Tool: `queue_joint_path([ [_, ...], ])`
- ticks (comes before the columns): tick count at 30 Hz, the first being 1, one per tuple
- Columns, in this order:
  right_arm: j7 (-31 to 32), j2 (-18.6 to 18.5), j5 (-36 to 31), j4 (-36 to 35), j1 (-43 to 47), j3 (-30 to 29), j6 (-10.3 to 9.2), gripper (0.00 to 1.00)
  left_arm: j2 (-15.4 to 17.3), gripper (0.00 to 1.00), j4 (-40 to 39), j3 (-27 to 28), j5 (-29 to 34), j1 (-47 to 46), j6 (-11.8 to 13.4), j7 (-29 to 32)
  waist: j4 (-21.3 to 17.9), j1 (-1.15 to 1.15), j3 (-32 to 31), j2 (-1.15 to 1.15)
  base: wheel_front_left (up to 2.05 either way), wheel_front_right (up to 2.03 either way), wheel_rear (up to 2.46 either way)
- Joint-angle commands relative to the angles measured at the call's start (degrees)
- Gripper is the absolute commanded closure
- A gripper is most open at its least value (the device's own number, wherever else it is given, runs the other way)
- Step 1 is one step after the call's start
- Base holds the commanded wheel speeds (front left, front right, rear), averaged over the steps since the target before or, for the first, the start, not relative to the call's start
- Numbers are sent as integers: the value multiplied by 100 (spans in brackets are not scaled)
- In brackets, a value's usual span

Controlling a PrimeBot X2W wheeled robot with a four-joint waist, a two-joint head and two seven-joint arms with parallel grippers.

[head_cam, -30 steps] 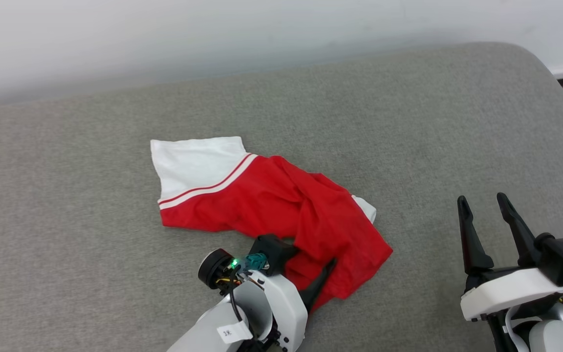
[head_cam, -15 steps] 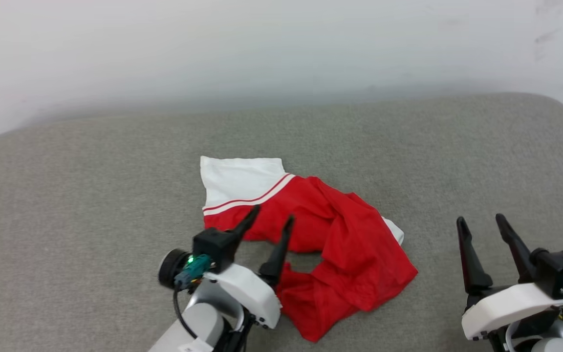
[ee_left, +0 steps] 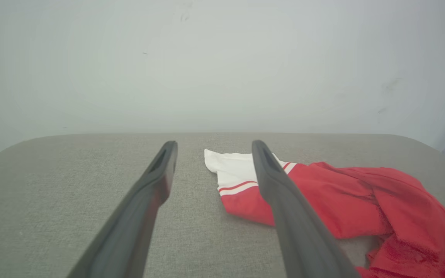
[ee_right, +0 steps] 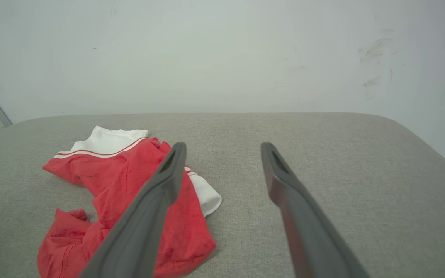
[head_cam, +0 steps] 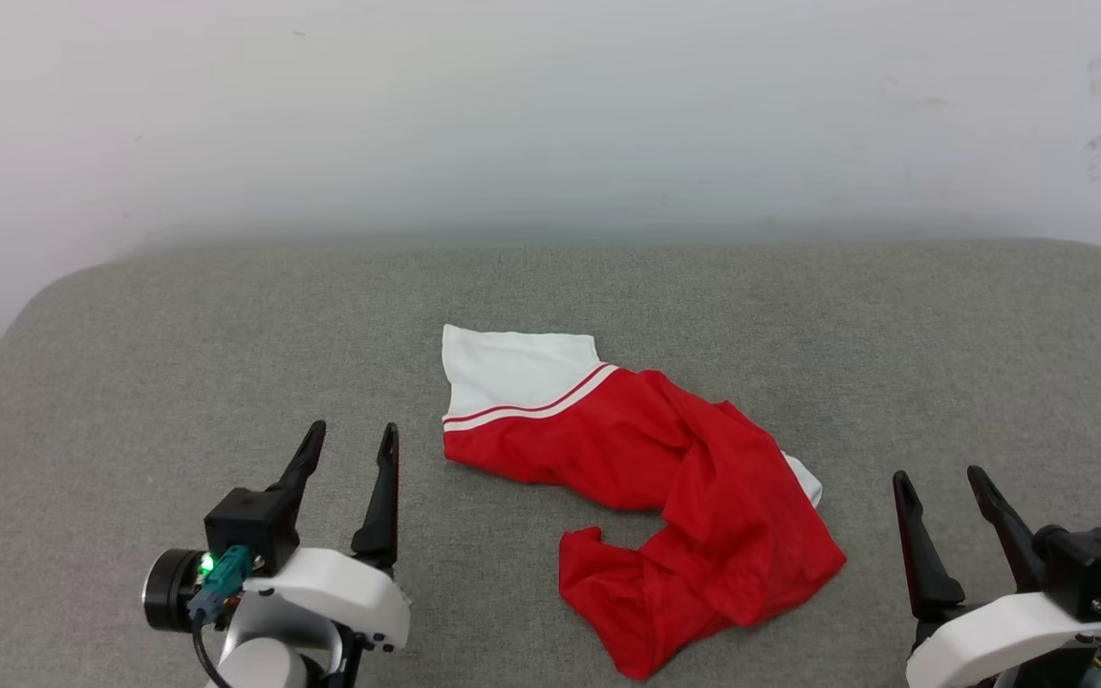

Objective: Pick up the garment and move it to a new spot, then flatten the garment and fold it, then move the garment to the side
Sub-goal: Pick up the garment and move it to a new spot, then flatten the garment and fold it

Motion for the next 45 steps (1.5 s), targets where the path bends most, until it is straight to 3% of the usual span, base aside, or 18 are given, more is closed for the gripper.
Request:
queue_joint_path([
  [1,26,3,14,-6,90,-7,-2,0,54,0,-47,62,53,132,26,-25,16,0,-34,0,0,0,0],
  [12,114,3,-40,-50,305,-46,-2,0,172,0,-78,279,247,692,-23,-20,23,0,-267,0,0,0,0],
  [33,98,3,-51,-95,169,94,-2,0,107,0,80,254,237,529,-81,7,-40,0,-184,0,0,0,0],
  [41,98,3,-63,-123,74,121,-2,0,-73,0,51,-316,221,-38,-566,688,-93,0,-3,0,0,0,0],
  [45,114,3,-92,-157,-10,167,-2,0,-342,0,116,-815,248,-685,-976,1305,-233,0,244,0,0,0,0],
])
